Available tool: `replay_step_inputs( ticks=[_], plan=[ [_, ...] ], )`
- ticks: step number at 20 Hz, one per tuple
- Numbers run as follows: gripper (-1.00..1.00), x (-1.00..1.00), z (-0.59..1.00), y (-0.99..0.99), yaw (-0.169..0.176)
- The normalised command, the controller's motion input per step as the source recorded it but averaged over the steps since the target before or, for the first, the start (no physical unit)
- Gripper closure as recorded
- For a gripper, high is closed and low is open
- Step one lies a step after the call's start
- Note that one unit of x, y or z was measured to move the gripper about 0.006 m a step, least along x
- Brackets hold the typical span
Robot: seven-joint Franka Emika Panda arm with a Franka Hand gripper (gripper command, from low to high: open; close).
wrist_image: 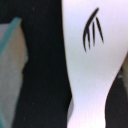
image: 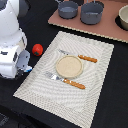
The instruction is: Place the pan onto the stove and place the fish and sausage into the pan.
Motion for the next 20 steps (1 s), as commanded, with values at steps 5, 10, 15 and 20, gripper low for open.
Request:
replay_step_inputs(
  ticks=[5,10,15,20],
  plan=[
    [1.00,0.15,-0.08,-0.04,0.000],
    [1.00,0.09,0.91,0.09,-0.083],
    [1.00,0.14,1.00,0.55,-0.042],
    [1.00,0.31,1.00,0.88,-0.004]
  ],
)
